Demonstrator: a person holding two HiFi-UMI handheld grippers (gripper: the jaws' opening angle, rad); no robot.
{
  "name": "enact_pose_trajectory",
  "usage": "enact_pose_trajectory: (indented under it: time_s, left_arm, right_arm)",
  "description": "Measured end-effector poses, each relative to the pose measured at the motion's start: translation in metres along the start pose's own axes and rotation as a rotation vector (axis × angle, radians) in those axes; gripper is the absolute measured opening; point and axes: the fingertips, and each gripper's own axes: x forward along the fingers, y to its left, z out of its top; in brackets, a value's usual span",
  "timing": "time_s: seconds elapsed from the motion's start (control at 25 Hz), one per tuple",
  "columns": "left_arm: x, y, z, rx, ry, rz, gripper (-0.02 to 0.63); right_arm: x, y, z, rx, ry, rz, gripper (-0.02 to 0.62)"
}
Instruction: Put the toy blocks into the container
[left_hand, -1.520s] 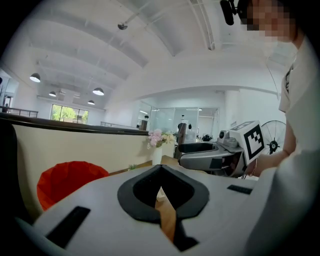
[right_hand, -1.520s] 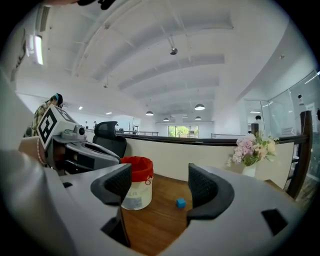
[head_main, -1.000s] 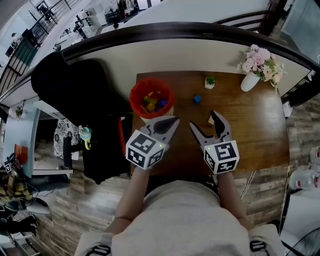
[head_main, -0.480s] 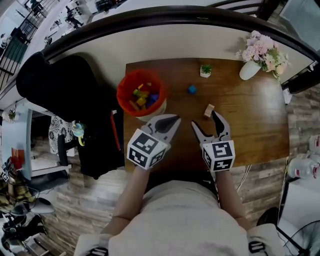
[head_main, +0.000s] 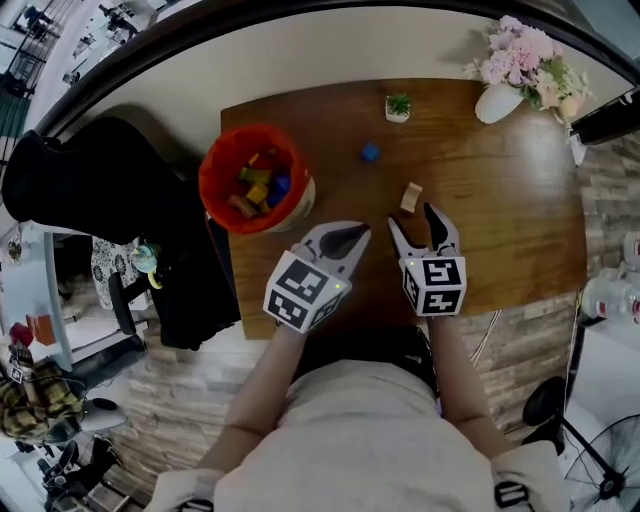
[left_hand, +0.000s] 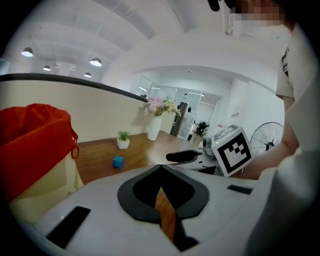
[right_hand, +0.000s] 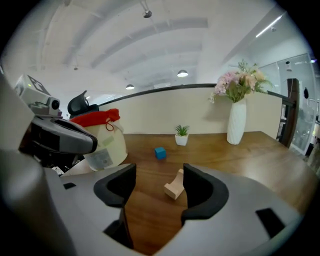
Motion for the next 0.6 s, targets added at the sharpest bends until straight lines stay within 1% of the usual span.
enact_pose_trajectory:
  time_s: [0.16,0.4,0.52,0.6]
  left_arm:
    - [0.01,0.002,-0.008,-0.022,0.017,-0.009,0.015]
    - [0.017,0.009,-0.016,-0.06,0.025,0.008,0.015]
    - [0.02,0.009,-0.018,-0.078,0.028,0.011,0.015]
    - [0.02,0.009,-0.021,-0.086,0.033,0.014,0.015]
  right_arm:
    - [0.016,-0.011,-0.022,0.045,0.054,-0.026,0.282]
    - [0.035,-0.028,-0.041,0.073,0.115,-0.08,0.224]
    - [0.039,-0.036,-0.045,0.08,0.132,-0.103,0.224]
    - [0.042,-0.036,-0.048,0.089,0.145,-0.096,0.224]
